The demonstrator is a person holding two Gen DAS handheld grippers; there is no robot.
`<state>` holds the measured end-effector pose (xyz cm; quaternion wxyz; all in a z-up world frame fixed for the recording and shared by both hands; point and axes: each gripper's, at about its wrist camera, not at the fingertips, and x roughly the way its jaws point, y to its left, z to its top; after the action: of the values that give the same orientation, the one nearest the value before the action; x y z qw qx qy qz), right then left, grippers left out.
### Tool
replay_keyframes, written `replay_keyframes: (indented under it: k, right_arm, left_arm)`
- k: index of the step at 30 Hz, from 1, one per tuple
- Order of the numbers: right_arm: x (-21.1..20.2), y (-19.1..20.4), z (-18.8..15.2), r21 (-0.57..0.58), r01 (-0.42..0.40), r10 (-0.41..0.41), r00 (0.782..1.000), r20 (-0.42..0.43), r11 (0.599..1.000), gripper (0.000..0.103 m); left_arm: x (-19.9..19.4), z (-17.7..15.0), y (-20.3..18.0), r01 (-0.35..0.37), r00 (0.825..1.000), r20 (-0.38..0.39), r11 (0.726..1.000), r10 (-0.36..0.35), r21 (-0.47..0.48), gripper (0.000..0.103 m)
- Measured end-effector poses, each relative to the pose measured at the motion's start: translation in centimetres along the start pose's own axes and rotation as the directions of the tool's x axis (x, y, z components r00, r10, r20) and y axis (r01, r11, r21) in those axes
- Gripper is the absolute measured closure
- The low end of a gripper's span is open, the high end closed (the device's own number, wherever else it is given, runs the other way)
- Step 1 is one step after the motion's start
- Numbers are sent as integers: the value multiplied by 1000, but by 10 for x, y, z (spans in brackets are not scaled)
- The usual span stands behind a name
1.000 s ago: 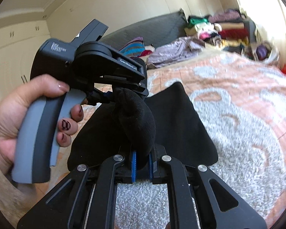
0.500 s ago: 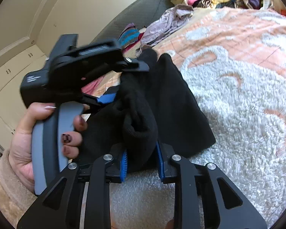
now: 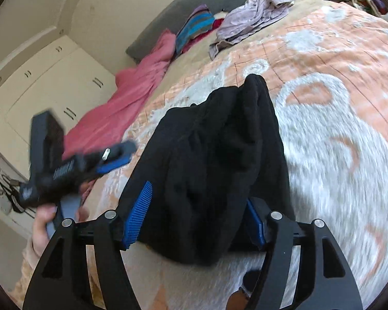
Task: Fold small clothes
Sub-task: 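Lay the folded half down and open both tools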
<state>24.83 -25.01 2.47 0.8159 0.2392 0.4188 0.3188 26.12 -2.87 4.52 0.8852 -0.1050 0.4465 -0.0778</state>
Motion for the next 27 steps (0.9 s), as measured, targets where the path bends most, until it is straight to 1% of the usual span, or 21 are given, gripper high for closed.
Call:
replay_keyframes:
  k: [2, 5, 6, 8, 10, 12, 14, 15, 16, 17, 19, 20, 21, 23, 25, 27]
  right_arm:
    - [10, -5, 13, 12, 2, -2, 999, -38, 1000, 37]
    - [20, -10, 29, 43, 8, -5, 997, -71, 999, 38]
    - [22, -10, 36, 42, 8, -5, 997, -79, 999, 38]
    - [25, -4, 37, 24, 10, -8, 996, -93, 1000, 38]
    - [31, -2, 44, 19, 30, -28, 994, -109, 999, 40]
    - [38, 0, 49, 4, 54, -53, 990, -127, 999, 51]
    - [40, 0, 46, -21, 60, -62, 988, -142, 998, 56]
    - [42, 2, 47, -39, 64, -69, 986, -150, 997, 65]
    - [43, 5, 47, -71, 79, -89, 984, -153, 994, 72]
    - [44, 9, 47, -114, 104, -120, 982, -144, 988, 82]
    - [45, 16, 49, -177, 122, -146, 981, -129, 977, 85]
    - [41, 25, 50, -227, 133, -162, 980, -114, 965, 87]
    - [35, 34, 51, -277, 136, -167, 982, -91, 951, 87]
    - [27, 46, 56, -338, 136, -164, 985, -56, 931, 87]
    - [22, 48, 61, -365, 154, -179, 983, -36, 918, 88]
    - [22, 40, 63, -356, 176, -201, 979, -33, 918, 92]
  left_arm:
    - [-3, -6, 5, -21, 1000, 2, 1000, 21, 3, 25]
    - [-8, -12, 12, -15, 1000, 1, 1000, 15, -6, 25]
    - [-9, -13, 13, -17, 1000, 3, 1000, 17, -6, 25]
    - [-9, -15, 13, -32, 999, 7, 999, 32, -2, 25]
    - [-8, -18, 13, -34, 999, 1, 999, 34, 0, 25]
    - [-3, -20, 13, -44, 999, -11, 999, 44, 5, 25]
    - [1, -24, 12, -55, 998, -15, 998, 56, 15, 25]
    - [2, -26, 12, -59, 998, -15, 998, 59, 19, 25]
    - [2, -27, 13, -61, 998, -14, 998, 61, 20, 25]
    - [3, -28, 13, -61, 998, -15, 998, 61, 17, 25]
    - [4, -28, 14, -58, 998, -14, 998, 58, 10, 25]
    - [4, -29, 14, -58, 998, -15, 998, 58, 9, 25]
    - [3, -28, 13, -60, 998, -14, 998, 60, 12, 25]
    - [1, -29, 11, -68, 998, -6, 997, 68, 21, 25]
    - [0, -28, 9, -62, 998, 0, 998, 62, 21, 25]
    - [0, -29, 7, -55, 998, -4, 998, 55, 21, 25]
